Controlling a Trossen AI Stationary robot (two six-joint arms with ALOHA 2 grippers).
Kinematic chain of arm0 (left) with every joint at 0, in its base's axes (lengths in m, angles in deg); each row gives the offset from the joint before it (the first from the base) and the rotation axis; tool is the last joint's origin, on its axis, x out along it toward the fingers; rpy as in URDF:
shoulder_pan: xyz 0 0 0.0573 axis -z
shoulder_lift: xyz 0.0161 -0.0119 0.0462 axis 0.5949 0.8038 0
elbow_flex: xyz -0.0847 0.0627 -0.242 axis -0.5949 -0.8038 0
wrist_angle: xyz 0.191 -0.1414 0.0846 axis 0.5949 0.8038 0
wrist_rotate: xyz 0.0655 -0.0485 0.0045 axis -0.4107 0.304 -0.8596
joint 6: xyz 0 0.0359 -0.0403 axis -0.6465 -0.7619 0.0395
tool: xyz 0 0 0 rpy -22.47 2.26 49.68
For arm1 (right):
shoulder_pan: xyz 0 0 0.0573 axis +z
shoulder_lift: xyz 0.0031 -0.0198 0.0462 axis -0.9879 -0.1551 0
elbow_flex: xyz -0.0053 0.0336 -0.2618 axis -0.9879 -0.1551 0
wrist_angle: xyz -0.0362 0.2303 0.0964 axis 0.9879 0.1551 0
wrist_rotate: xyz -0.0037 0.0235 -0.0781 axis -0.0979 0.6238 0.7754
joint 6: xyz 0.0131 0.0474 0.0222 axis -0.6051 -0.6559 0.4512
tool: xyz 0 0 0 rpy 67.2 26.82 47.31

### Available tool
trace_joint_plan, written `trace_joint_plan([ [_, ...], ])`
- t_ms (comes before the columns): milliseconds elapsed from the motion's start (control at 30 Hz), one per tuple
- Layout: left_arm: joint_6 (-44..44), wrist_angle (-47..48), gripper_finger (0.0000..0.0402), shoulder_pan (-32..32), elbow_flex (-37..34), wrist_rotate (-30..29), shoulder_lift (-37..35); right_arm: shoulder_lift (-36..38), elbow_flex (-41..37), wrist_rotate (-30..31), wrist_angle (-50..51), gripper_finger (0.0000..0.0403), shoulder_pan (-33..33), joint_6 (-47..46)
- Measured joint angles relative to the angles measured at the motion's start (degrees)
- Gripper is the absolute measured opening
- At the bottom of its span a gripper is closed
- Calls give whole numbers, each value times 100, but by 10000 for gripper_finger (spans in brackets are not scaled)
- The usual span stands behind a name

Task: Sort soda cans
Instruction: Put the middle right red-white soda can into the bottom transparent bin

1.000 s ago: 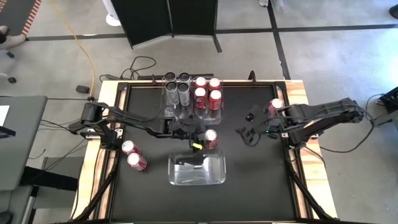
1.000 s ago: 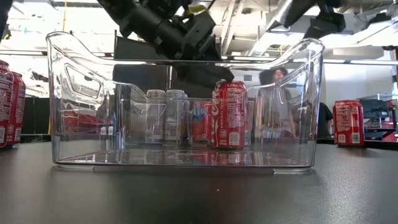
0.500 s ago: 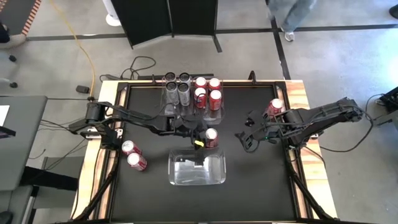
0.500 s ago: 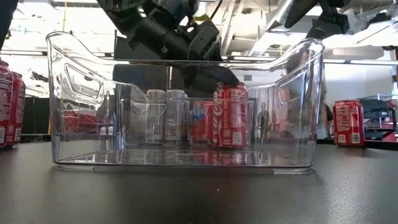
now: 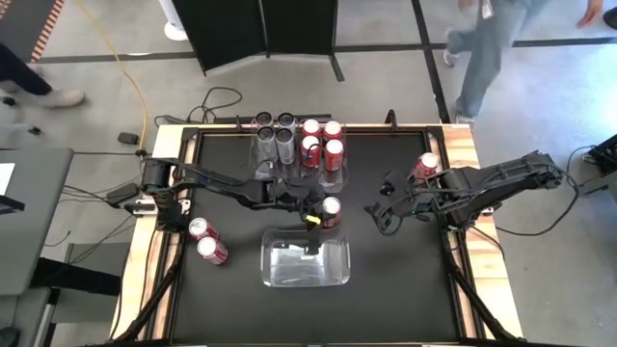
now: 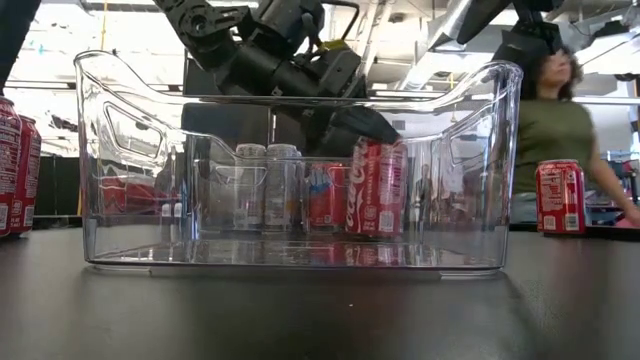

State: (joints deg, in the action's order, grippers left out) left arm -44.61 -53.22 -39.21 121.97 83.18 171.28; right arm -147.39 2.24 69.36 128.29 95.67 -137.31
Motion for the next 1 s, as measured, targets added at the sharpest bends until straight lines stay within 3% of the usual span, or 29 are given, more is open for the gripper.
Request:
trace_joint_plan([
  [600,316,197,290,-33,21,-173,-129,-2,0,5,-17,384,48,-31],
  [1000,293,3124,289,-55,1111,-735,-1194,-2,2,63,-12,384,44,80],
])
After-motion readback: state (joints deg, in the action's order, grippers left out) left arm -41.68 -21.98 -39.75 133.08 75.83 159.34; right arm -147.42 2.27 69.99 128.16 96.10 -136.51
